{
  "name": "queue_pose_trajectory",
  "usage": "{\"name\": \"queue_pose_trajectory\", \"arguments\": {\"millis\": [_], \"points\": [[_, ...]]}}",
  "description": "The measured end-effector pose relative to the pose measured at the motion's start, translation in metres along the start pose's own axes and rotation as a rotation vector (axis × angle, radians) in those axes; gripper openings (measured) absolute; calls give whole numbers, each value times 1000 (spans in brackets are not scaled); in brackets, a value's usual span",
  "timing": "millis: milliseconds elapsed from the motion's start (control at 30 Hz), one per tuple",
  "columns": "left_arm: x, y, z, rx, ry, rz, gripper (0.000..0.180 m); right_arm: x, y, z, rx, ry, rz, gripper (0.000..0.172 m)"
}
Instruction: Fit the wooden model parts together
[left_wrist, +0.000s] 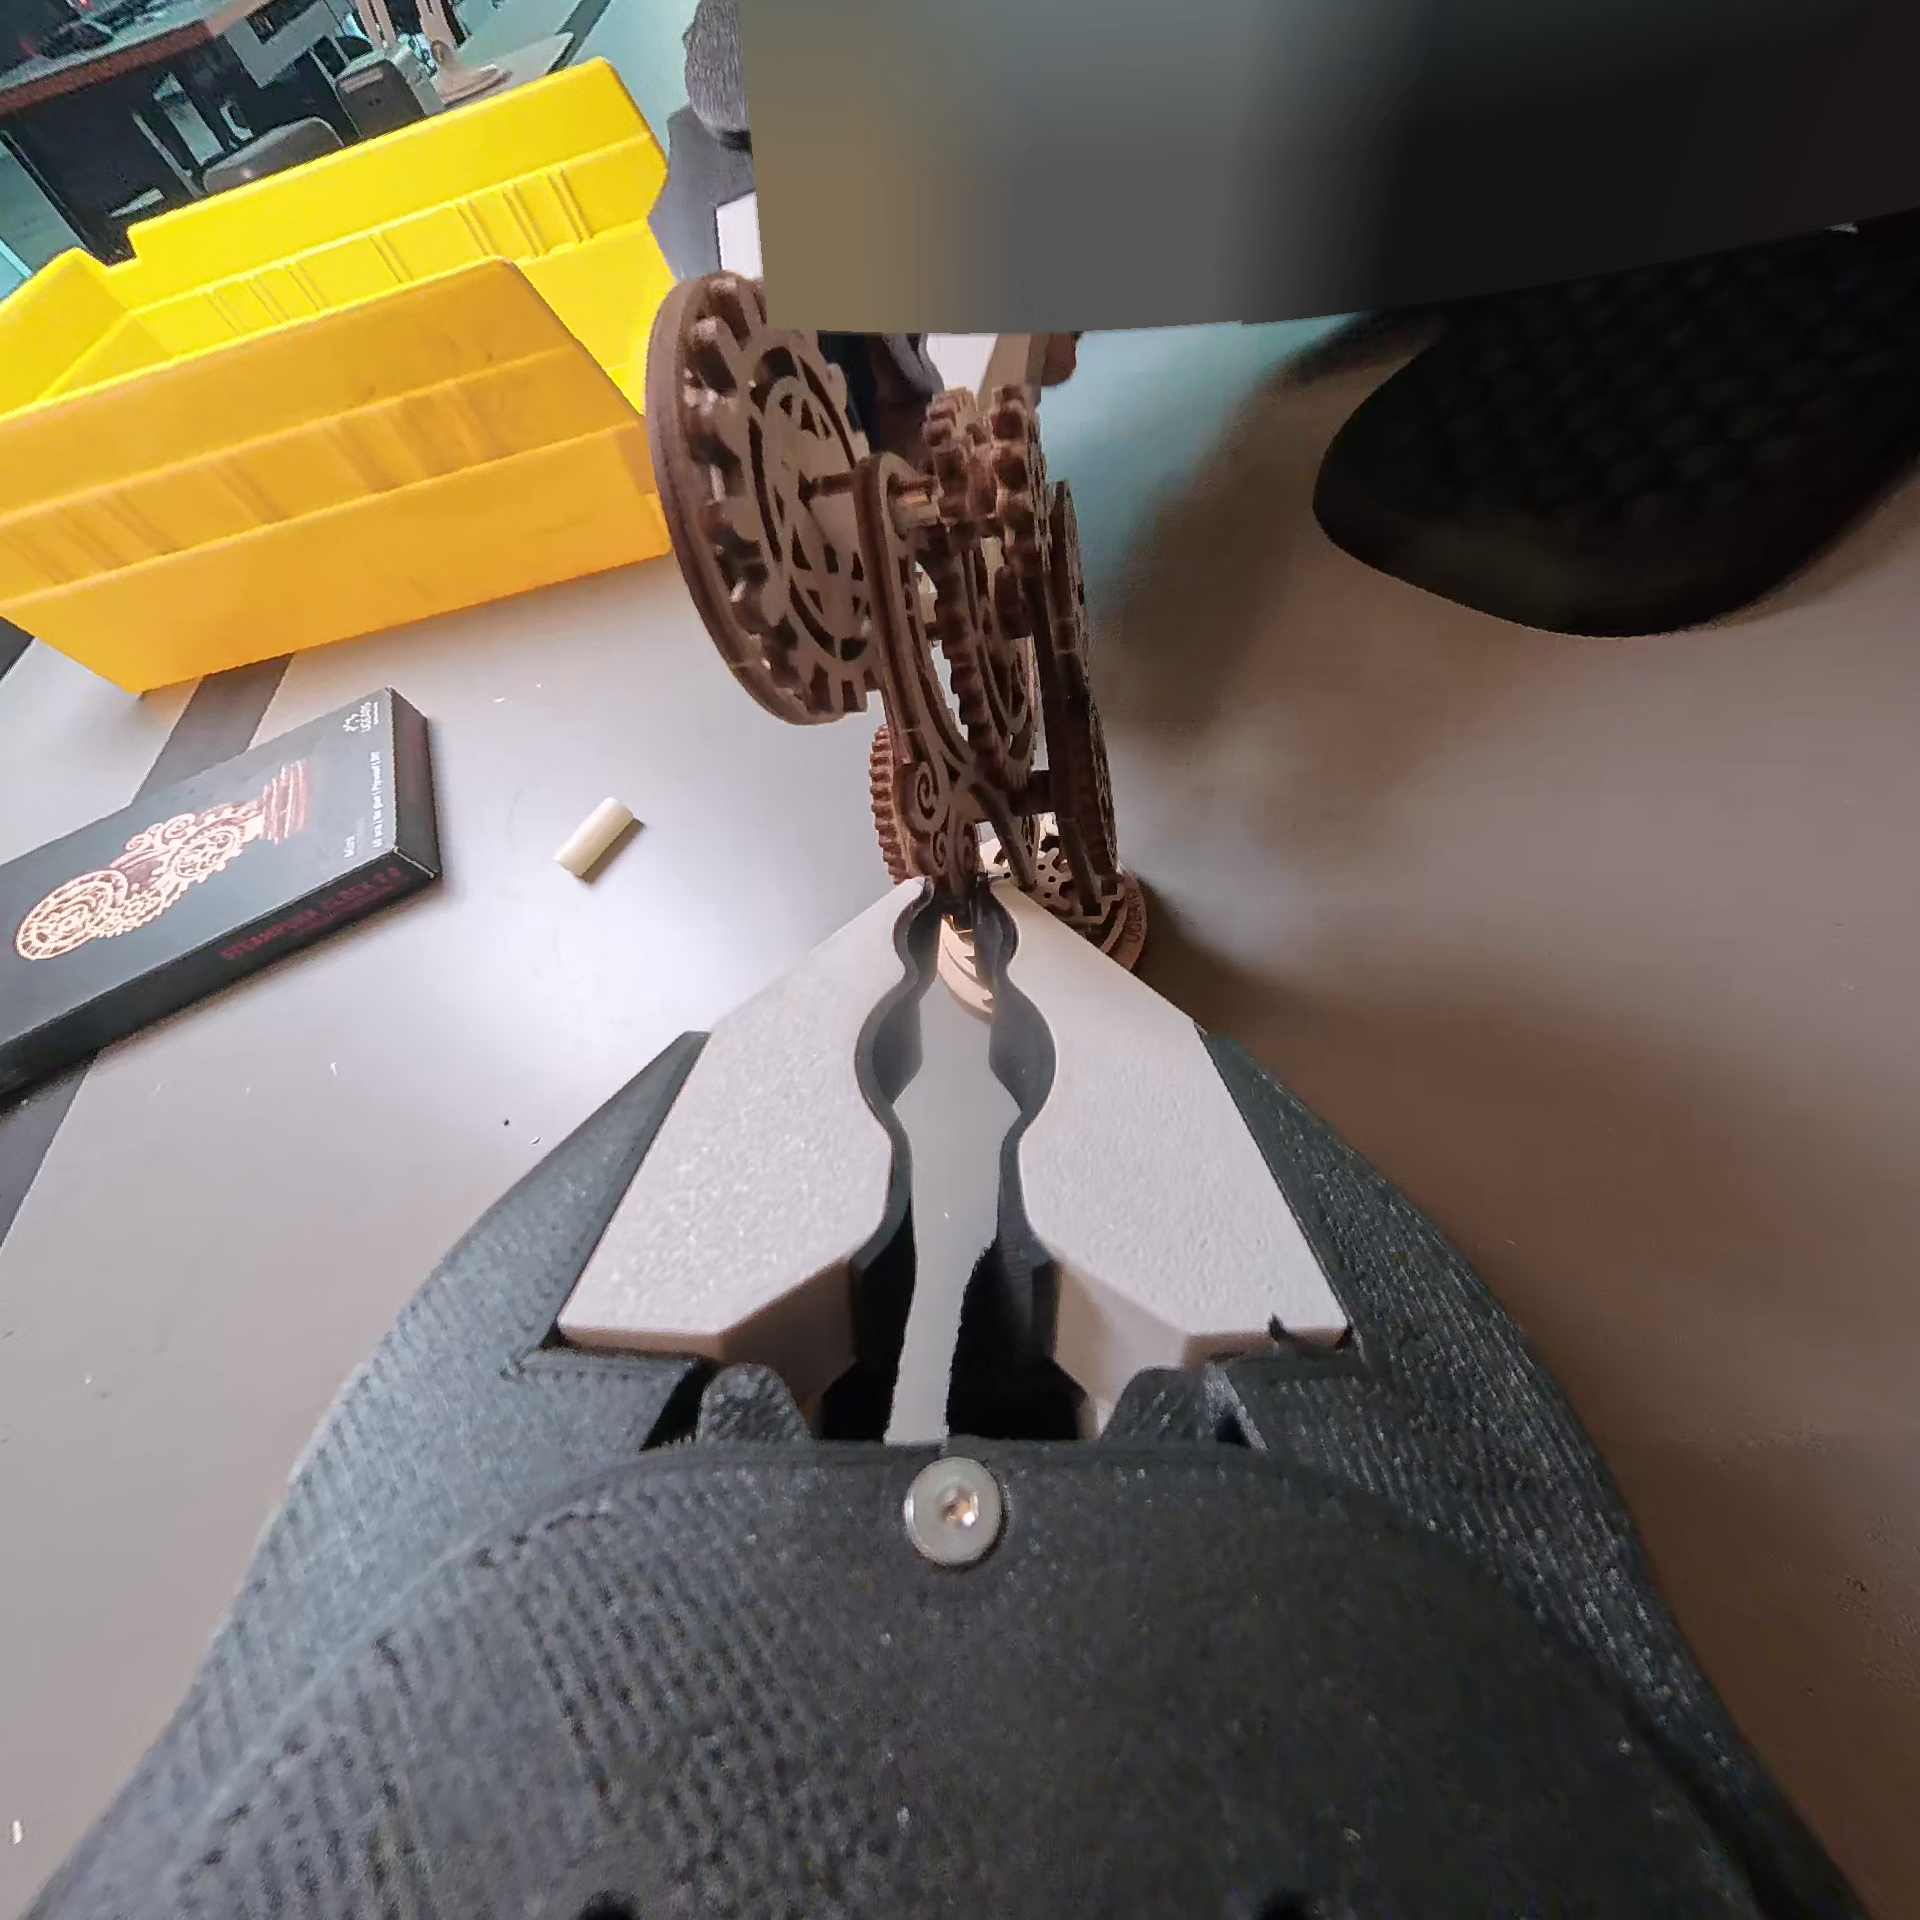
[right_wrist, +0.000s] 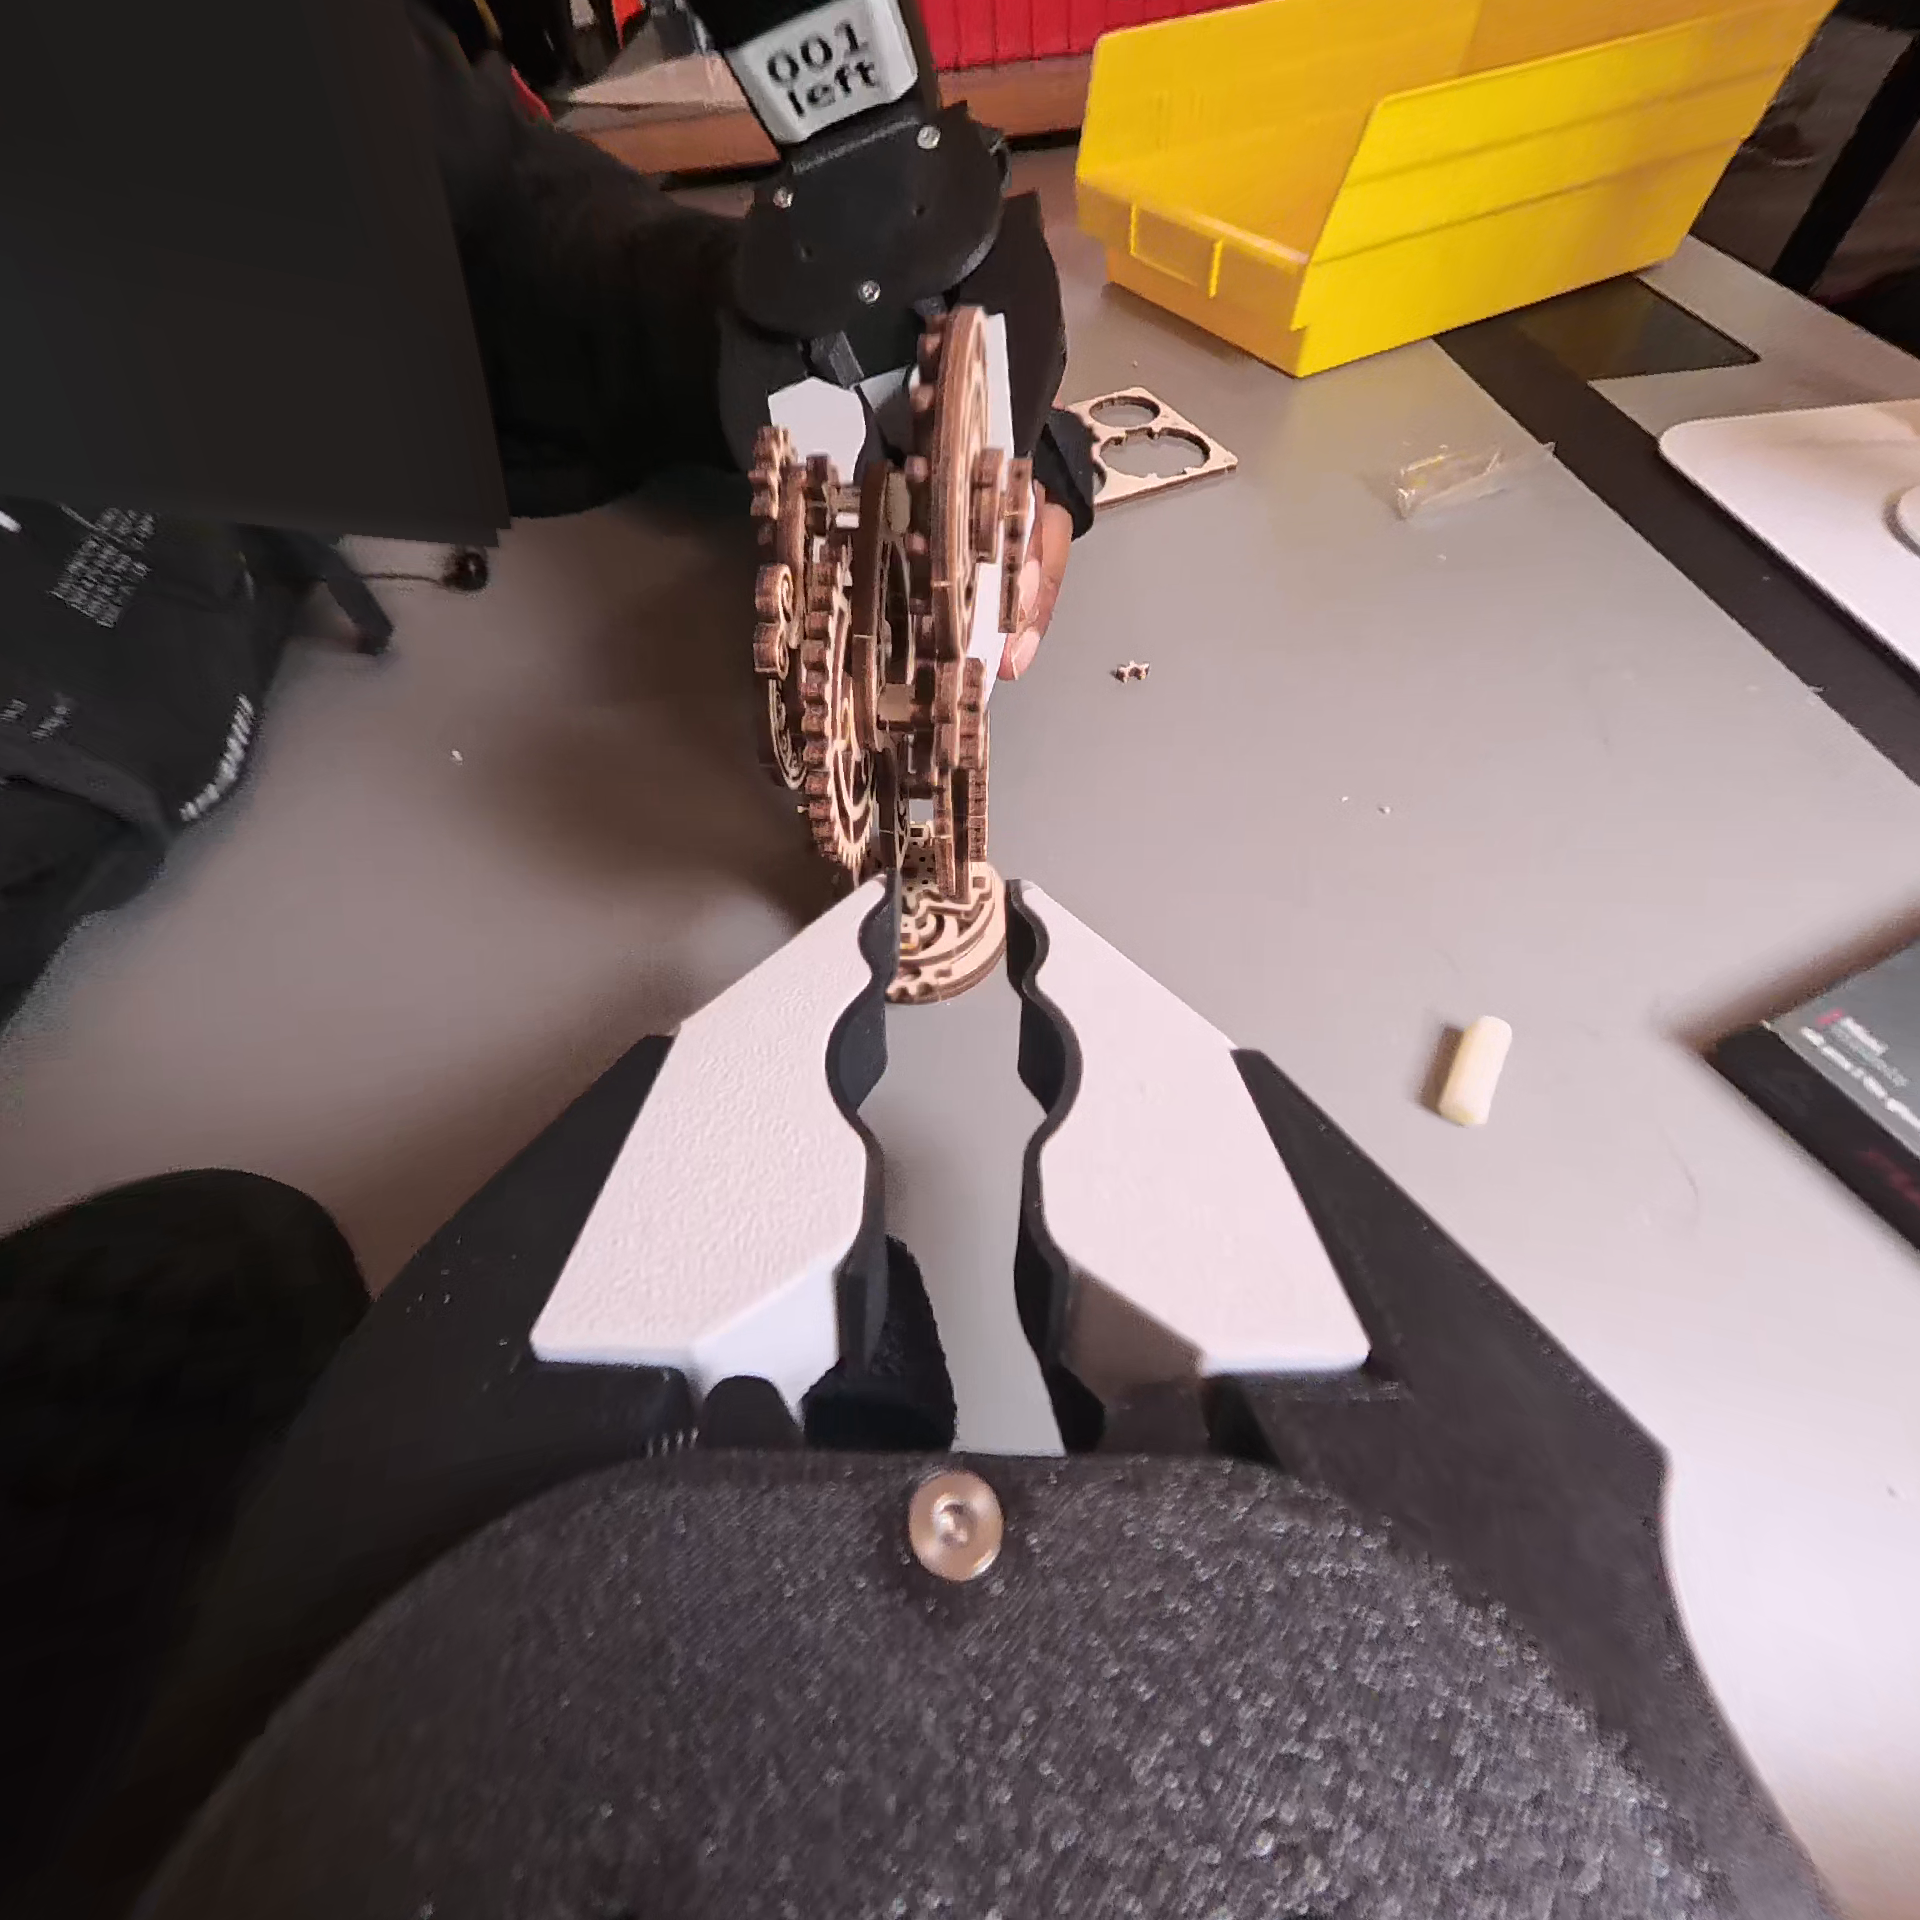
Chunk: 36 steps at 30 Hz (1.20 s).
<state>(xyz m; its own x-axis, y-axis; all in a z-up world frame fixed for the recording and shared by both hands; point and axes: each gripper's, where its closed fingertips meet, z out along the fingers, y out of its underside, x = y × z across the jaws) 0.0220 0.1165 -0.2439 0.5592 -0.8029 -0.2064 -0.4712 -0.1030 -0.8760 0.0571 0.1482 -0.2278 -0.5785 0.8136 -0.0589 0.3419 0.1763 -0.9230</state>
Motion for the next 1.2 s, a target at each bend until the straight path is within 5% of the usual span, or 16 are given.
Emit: {"name": "queue_pose_trajectory", "arguments": {"millis": [1200], "points": [[5,-4,5,67,-42,12,3,-1,16,30,-93,45,-198,9]]}}
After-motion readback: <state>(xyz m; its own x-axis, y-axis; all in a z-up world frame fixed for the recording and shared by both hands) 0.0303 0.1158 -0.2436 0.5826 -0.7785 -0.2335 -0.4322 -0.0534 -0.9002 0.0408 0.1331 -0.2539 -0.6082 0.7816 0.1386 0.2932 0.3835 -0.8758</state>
